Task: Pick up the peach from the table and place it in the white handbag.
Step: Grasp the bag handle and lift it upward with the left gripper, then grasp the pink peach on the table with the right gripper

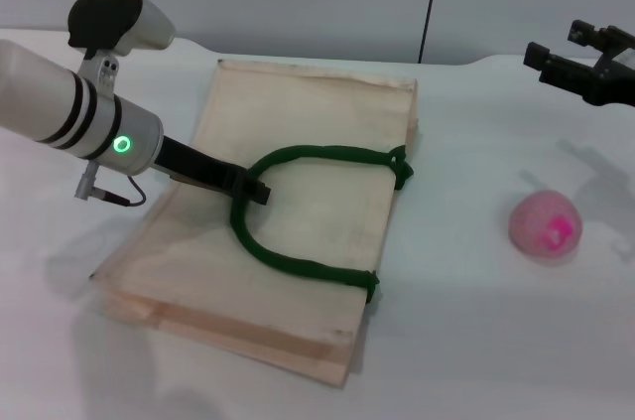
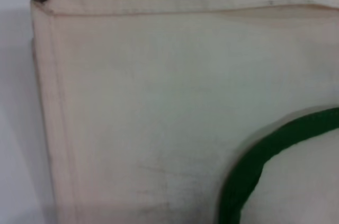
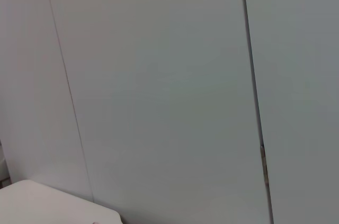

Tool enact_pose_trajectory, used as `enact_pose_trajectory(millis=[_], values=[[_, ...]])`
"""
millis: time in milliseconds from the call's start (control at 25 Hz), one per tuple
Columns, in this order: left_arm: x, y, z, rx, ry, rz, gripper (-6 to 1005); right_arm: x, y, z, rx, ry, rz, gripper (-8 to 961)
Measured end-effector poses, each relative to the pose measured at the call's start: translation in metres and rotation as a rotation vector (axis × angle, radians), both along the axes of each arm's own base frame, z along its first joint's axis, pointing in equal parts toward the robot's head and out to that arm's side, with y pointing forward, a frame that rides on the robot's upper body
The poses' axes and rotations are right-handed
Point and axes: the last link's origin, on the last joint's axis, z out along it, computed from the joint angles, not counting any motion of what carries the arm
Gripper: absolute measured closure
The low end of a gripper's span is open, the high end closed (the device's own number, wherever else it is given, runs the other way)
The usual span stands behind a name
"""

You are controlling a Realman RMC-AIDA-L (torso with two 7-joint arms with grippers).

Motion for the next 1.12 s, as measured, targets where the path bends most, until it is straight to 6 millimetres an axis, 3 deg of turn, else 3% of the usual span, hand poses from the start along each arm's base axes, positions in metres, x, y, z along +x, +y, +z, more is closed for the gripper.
enact_pose_trajectory(millis=[440,680,760,1120], values=[[0.001,0.003,0.0,0.016,0.003,-0.006,533,0.0,0.0,0.0,0.003,0.004,-0.002,104],[0.003,0.004,0.0,0.026,-0.005,-0.005,613,0.001,0.0,0.001,0.003,0.005,-0.004,105],[0.004,0.006,0.0,0.034,-0.015,-0.006,822,0.001,-0.001,0.0,0.001,0.008,-0.006,105],[0.004,0.008,0.002,0.073,-0.055,-0.022,878,0.01,-0.012,0.009,-0.074,0.007,-0.009,107]])
